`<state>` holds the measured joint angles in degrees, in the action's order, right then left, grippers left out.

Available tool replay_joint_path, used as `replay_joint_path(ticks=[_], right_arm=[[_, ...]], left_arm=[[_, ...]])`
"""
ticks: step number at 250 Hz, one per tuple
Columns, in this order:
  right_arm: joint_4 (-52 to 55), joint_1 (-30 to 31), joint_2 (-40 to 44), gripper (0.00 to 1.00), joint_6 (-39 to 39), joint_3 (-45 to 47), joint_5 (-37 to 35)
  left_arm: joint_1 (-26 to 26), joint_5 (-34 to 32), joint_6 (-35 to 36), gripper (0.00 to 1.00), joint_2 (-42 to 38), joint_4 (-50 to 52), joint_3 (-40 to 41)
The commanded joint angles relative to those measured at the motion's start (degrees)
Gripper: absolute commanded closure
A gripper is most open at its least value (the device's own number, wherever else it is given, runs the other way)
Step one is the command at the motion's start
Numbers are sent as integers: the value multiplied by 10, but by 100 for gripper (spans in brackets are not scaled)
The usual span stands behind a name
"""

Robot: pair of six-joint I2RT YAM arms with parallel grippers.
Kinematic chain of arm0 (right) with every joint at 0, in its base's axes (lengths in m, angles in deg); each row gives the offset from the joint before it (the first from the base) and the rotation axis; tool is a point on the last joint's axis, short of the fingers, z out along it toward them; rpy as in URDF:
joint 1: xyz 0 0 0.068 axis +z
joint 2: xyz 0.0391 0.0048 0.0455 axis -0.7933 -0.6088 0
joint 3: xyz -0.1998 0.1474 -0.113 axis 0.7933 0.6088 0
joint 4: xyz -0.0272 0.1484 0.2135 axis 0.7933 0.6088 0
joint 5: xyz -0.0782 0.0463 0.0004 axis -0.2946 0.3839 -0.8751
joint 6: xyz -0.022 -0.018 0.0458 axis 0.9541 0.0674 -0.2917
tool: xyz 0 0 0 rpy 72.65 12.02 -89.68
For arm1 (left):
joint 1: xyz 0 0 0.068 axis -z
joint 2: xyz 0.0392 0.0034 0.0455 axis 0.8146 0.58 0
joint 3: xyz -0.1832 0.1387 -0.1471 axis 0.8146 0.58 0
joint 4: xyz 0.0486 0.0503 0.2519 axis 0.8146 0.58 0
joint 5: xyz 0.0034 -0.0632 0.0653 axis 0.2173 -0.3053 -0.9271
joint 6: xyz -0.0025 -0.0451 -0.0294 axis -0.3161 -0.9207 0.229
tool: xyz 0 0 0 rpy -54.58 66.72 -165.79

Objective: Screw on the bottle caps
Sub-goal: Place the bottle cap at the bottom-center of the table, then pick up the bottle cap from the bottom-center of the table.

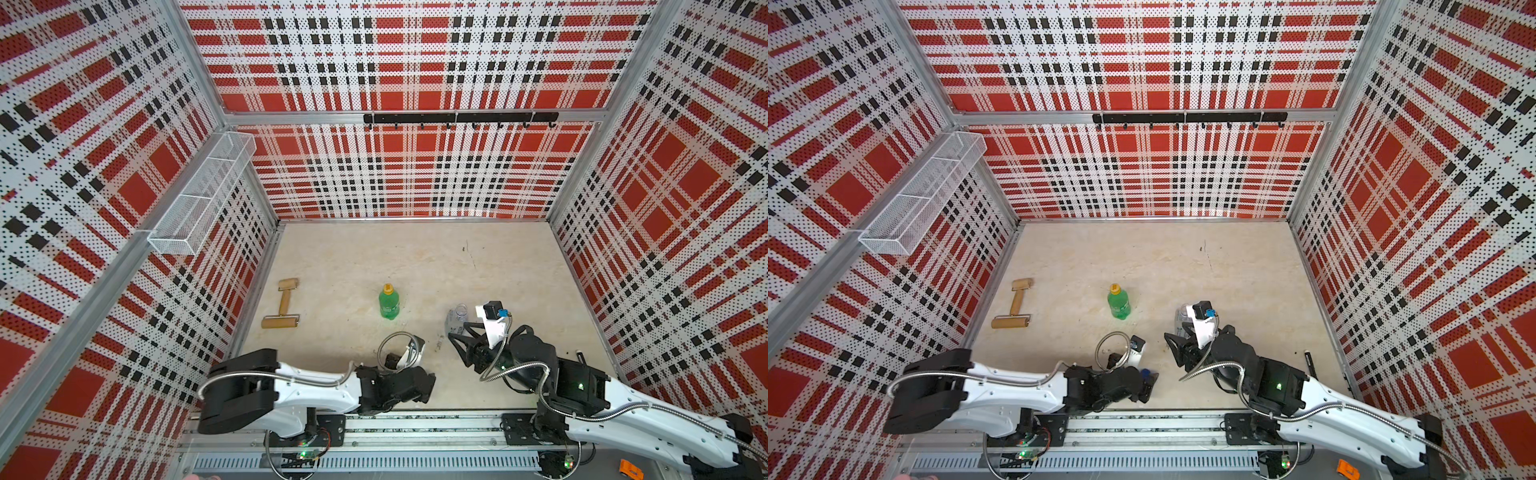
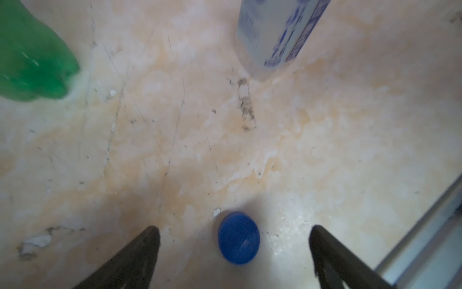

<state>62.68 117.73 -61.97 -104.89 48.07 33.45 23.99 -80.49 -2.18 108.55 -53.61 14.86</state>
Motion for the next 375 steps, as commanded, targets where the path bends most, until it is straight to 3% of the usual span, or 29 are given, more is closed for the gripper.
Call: replay_joint_path(ticks=[1,54,81,117,147,200,272,330,375], right_arm=[[99,2,-26,39,-5,-46,29],[100,24,-137,39,-17,-46,150],[125,72,-258,38,9,-91,139],[156,73,-383,40,22,-140,150],[185,73,-465,39,30,-185,180],[216,52,-555,37,21,-256,248],[270,25,-643,42,33,-315,221],[270,17,-666,41,42,-326,199],[259,17,-677,48,43,-328,190]], left_arm=[[1,-40,22,1,-113,25,5],[-49,-85,72,1,-322,84,-20],[-132,-75,97,1,-391,136,-43],[-266,-21,146,1,-433,201,-78],[-329,-14,194,1,-437,238,-97],[-341,-51,218,1,-442,248,-85],[-355,-43,223,0,-439,251,-87],[-365,-29,229,1,-433,250,-87],[-387,-6,231,1,-431,246,-87]])
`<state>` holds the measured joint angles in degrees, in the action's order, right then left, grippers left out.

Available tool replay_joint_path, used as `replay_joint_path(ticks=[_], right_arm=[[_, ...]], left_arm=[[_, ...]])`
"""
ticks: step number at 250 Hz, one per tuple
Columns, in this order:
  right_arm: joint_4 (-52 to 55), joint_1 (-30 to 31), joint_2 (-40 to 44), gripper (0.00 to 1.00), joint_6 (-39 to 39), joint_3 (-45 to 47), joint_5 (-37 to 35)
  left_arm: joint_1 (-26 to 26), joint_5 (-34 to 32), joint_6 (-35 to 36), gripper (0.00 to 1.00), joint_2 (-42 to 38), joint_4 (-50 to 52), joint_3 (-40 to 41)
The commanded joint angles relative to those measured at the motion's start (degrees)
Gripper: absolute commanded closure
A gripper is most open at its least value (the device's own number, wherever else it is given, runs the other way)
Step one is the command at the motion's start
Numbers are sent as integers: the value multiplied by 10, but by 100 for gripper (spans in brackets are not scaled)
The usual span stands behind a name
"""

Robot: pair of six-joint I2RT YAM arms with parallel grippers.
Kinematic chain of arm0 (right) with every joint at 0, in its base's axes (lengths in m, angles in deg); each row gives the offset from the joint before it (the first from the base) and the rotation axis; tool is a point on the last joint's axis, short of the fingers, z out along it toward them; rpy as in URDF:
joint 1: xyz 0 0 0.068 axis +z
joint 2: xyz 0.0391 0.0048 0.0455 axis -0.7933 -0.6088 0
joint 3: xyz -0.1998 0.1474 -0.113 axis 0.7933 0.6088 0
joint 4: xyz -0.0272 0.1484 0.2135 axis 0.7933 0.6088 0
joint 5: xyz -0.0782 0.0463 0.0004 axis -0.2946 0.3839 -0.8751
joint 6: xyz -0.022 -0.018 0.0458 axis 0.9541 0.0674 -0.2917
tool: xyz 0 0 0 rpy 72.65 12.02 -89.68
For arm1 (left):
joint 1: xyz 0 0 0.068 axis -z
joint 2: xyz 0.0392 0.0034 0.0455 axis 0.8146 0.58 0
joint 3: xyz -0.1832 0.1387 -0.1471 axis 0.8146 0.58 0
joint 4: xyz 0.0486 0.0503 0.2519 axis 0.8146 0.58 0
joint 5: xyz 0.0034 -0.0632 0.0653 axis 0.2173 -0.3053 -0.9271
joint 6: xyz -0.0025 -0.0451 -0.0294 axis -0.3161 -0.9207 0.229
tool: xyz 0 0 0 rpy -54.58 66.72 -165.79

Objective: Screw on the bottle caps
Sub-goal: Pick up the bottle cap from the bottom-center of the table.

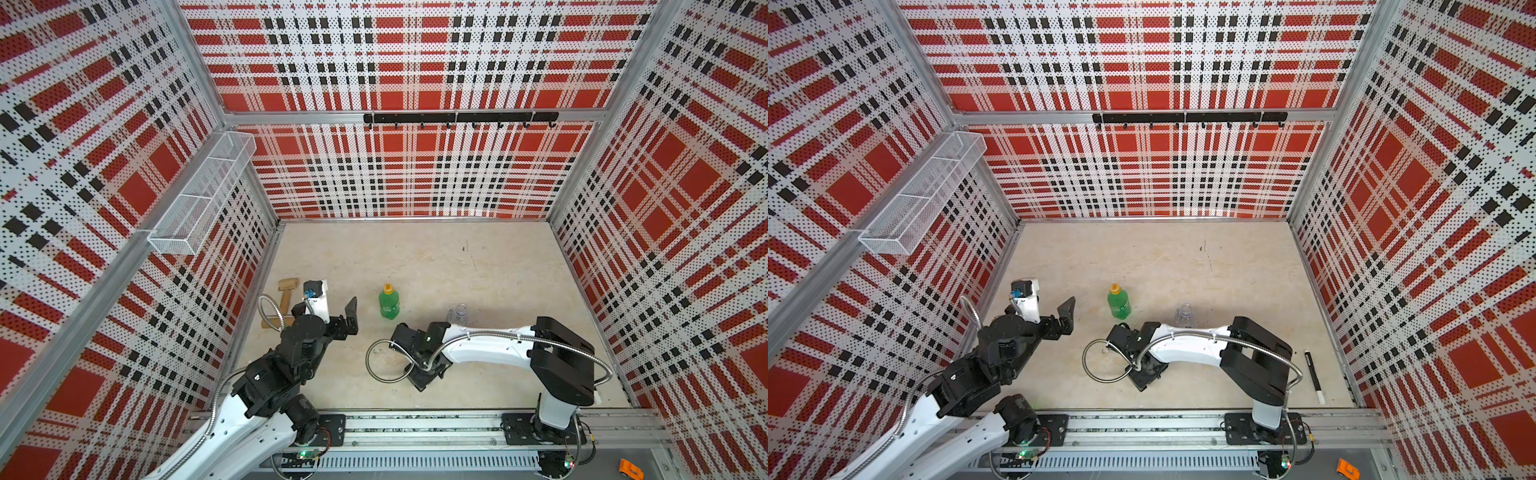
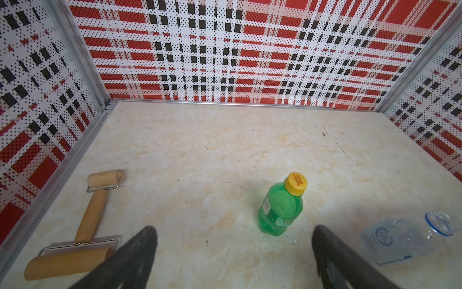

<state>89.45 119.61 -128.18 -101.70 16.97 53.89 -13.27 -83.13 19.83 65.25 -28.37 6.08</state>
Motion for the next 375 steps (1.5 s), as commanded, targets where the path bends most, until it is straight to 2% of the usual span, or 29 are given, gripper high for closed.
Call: replay_joint_path(ticks=[1,42,107,134,202,220,263,296,339,356,375], right_arm=[[-9,-1,-15,49,11,-17,-15],[-21,0,-17,52,9,-7,-16],[-27,11,-27,55,8,-19,-61],[-27,16,-33,60,7,-19,-62],[-37,24,-32,61,-6,-5,-61],[-37,24,-31,65,-9,-7,-75],[-30,24,-21,66,-8,-13,-88],[-15,24,19,65,-6,-14,-109],[25,23,117,64,-3,-18,-144],[49,22,161,64,-4,-24,-167],[91,20,205,64,-8,-40,-191]], left_arm=[[-15,21,11,1,2,-6,1],[-19,25,11,1,7,-8,2],[-29,37,12,1,19,-8,2],[-30,39,12,1,19,-9,1],[-33,44,13,1,21,-10,1],[-34,45,13,1,21,-10,1],[-34,50,14,1,24,-10,1],[-34,73,22,1,23,-14,5],[-29,150,42,1,27,-43,15],[-17,180,54,1,22,-70,33],[15,180,69,1,8,-98,48]])
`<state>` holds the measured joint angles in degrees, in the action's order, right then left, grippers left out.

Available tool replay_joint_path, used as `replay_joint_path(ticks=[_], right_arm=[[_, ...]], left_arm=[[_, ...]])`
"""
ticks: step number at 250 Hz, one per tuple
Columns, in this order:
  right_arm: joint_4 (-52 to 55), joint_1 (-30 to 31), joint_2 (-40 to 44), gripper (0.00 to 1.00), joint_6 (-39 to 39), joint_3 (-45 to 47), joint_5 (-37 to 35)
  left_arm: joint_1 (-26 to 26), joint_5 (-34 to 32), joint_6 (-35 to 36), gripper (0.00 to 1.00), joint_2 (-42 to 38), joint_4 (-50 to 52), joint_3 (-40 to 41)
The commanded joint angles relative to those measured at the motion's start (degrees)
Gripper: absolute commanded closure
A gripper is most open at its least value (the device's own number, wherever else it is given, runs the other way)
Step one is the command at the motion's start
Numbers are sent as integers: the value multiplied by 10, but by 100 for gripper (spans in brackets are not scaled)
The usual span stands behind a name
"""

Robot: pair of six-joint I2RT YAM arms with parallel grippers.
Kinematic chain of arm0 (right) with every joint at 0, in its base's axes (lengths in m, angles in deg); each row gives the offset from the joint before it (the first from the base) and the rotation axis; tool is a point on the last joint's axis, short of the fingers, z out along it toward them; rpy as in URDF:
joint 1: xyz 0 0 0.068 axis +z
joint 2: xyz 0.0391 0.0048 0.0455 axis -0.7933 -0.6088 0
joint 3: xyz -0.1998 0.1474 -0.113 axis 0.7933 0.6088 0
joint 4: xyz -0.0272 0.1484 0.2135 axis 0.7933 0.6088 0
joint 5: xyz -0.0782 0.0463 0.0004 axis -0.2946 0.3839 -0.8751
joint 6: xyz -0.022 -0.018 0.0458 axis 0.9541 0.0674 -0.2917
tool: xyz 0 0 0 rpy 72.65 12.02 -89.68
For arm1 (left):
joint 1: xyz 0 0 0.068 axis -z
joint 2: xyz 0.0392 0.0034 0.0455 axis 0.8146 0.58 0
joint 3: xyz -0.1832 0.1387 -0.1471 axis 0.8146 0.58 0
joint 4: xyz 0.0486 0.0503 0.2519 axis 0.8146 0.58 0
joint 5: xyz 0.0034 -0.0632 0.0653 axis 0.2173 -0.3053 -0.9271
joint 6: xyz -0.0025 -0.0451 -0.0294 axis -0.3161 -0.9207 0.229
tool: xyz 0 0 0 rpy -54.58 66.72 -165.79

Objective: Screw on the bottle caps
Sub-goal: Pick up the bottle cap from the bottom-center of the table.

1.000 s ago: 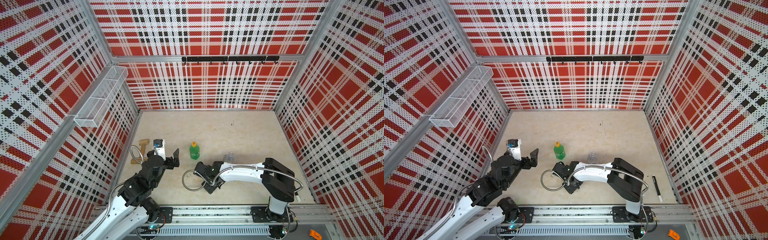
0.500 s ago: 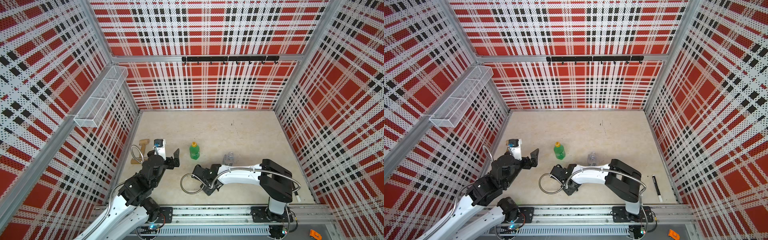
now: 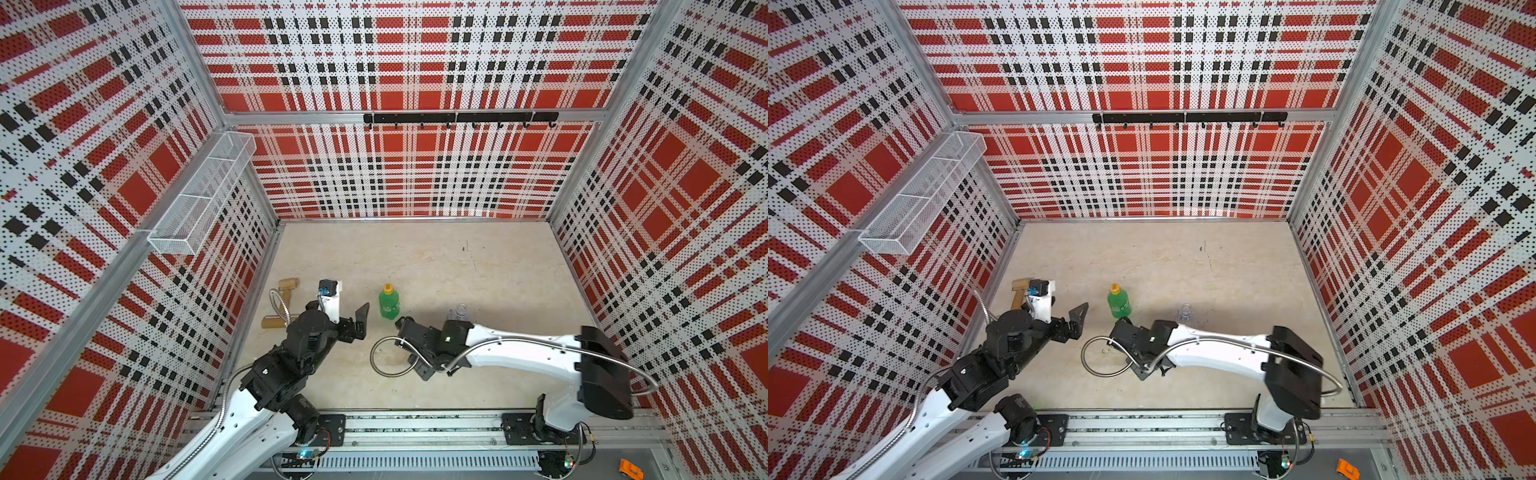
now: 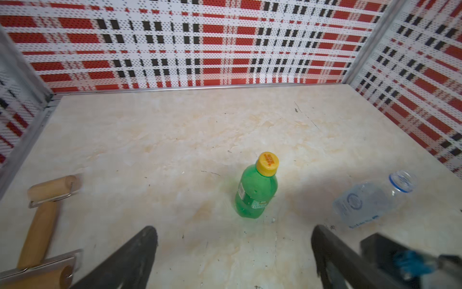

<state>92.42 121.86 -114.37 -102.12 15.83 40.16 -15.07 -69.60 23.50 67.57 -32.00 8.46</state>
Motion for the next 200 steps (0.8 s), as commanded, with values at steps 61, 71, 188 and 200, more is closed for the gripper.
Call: replay_joint_path(ticks=[61,71,188,200], right_arm=[[156,-50,207,65,-17,-64,-100],[165,-57,219,65,-12,-74,-104],[172,-104,290,66,23,-79,-129],[168,-105,296,66,24,-77,-129]], left_arm=[[154,109,139,1,-23,-206,119],[157,137,150,1,-9,-235,133],[157,270,186,1,385,-665,166],[154,281,183,1,433,-702,157]])
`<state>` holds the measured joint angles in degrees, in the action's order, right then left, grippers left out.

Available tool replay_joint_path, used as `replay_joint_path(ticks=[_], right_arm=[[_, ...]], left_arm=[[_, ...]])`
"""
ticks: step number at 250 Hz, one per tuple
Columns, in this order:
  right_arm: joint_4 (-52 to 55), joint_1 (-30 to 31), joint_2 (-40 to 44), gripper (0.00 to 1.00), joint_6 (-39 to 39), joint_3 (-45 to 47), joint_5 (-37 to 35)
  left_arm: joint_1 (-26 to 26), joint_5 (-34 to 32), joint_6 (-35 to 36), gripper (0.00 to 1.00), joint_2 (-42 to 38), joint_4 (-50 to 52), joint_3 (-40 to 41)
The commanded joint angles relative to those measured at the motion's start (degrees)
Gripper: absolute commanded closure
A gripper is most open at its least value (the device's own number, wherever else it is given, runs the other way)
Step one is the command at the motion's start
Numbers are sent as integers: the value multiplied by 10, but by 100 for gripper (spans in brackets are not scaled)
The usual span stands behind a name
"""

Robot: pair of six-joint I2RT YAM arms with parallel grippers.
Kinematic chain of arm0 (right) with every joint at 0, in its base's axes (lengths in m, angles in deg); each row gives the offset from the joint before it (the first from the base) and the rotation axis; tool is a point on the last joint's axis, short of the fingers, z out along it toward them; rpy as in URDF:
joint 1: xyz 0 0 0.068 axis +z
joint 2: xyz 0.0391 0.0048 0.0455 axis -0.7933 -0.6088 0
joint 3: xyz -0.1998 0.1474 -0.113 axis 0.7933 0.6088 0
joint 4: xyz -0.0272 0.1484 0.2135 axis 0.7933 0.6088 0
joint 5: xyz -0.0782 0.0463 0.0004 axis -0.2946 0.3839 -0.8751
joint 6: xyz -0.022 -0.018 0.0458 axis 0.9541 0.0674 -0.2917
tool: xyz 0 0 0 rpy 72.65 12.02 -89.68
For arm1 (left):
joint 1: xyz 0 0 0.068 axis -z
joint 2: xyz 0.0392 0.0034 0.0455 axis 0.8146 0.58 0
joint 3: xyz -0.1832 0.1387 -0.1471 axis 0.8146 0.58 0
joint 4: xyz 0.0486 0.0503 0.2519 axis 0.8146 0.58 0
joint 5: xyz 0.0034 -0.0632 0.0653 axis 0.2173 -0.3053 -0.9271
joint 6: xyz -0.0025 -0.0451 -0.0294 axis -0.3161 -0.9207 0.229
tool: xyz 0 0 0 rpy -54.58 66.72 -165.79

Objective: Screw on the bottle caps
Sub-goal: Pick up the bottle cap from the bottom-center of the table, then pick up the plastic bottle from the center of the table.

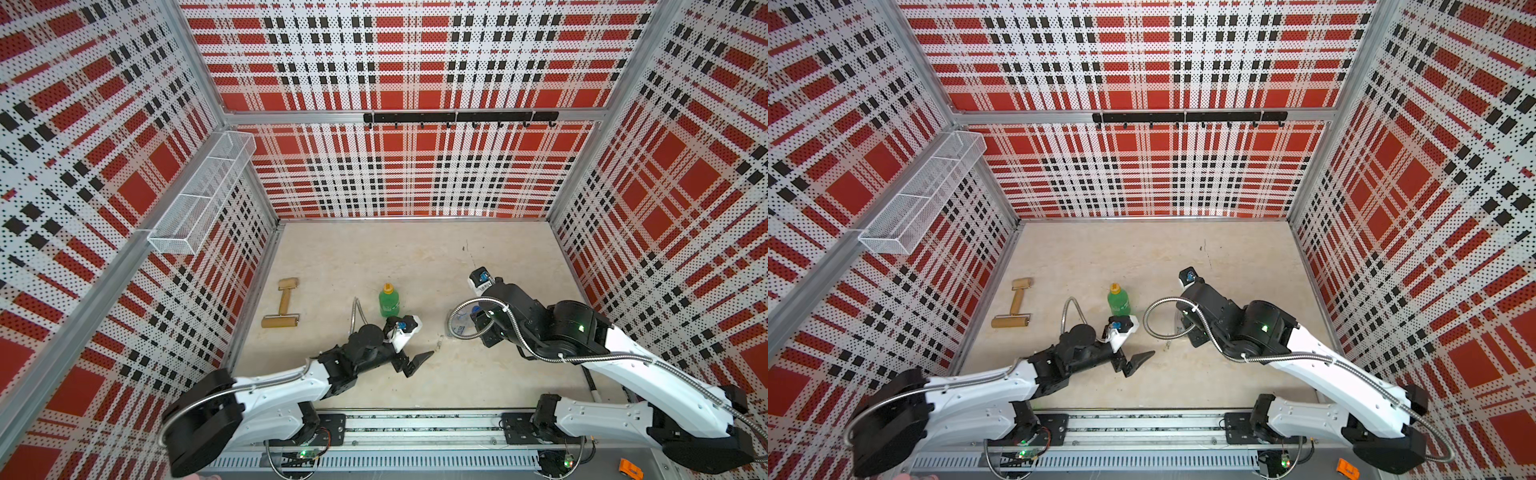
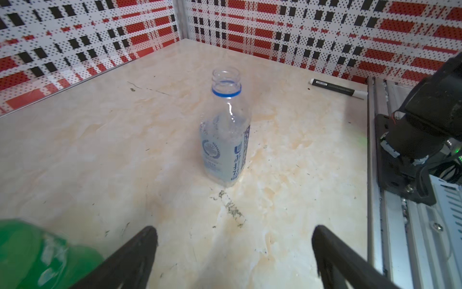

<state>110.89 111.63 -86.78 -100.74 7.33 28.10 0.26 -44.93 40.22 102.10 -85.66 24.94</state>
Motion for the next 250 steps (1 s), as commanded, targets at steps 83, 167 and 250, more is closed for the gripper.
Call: replay_joint_path(ticks=[83,167,250], right_arm=[[-31,-3,48,67,22,30,6],[-40,-3,64,67,30,47,8],[-48,-3,61,68,32,54,13]], left_arm=[[-49,95,30,1,279,-270,-83],[-73,153,75,1,381,-300,-134],[-82,177,76,1,446,-327,-182]])
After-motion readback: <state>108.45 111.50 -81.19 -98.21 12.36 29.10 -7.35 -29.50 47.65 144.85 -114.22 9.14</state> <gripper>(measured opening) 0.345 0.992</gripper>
